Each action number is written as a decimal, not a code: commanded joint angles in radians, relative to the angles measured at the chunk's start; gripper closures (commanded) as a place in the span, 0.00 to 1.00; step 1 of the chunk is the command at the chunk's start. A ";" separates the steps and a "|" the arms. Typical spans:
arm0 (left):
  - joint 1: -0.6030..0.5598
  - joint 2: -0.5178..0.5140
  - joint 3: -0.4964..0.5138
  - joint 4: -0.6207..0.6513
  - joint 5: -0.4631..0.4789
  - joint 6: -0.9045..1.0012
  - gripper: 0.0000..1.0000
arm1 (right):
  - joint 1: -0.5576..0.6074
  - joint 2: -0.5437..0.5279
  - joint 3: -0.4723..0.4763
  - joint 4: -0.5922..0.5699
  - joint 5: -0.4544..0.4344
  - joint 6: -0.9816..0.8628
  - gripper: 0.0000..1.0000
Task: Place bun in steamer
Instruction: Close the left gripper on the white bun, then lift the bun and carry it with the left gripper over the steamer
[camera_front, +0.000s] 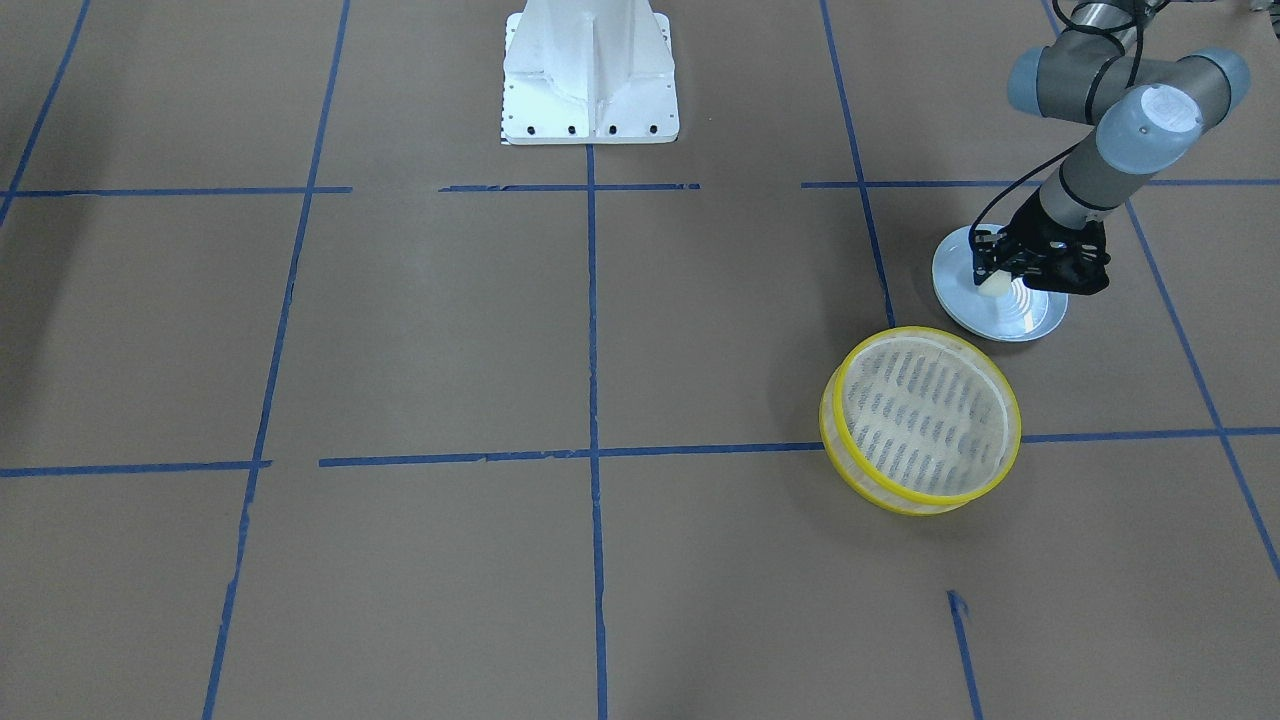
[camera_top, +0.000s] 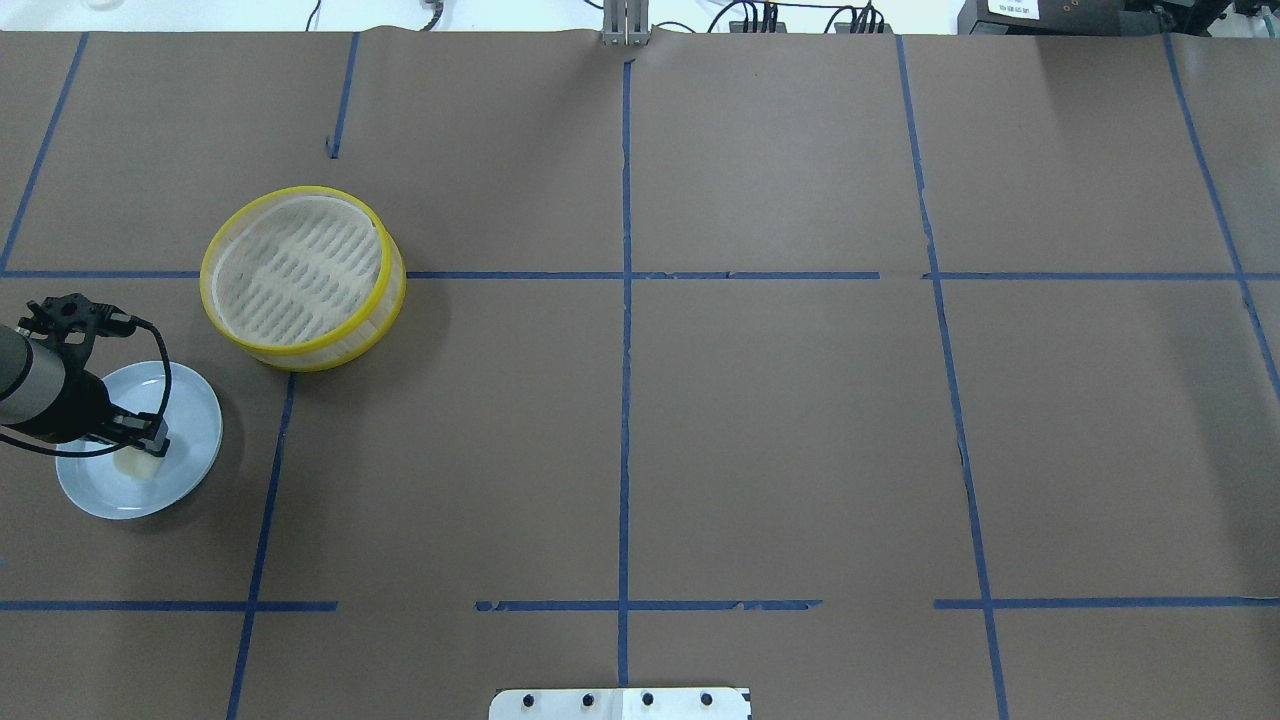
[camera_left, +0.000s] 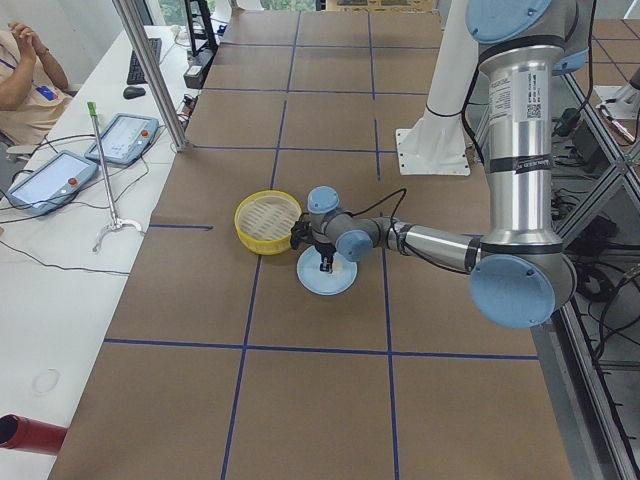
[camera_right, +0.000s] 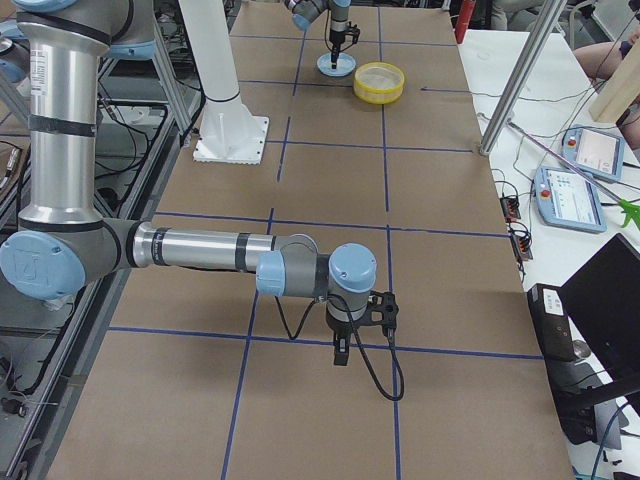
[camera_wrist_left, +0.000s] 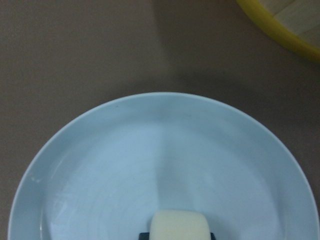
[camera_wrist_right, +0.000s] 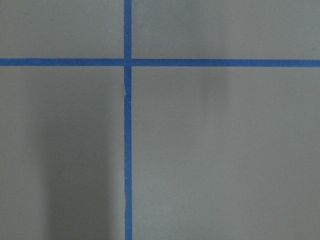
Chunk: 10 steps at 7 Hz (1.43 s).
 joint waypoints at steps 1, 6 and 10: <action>-0.001 -0.002 -0.023 0.032 -0.002 -0.001 0.68 | 0.000 0.000 0.000 0.000 0.000 0.000 0.00; -0.225 -0.250 -0.094 0.230 -0.117 -0.013 0.67 | 0.000 0.000 0.000 0.000 0.000 0.000 0.00; -0.141 -0.502 0.222 0.224 -0.108 -0.137 0.67 | 0.000 0.000 0.000 0.000 0.000 0.000 0.00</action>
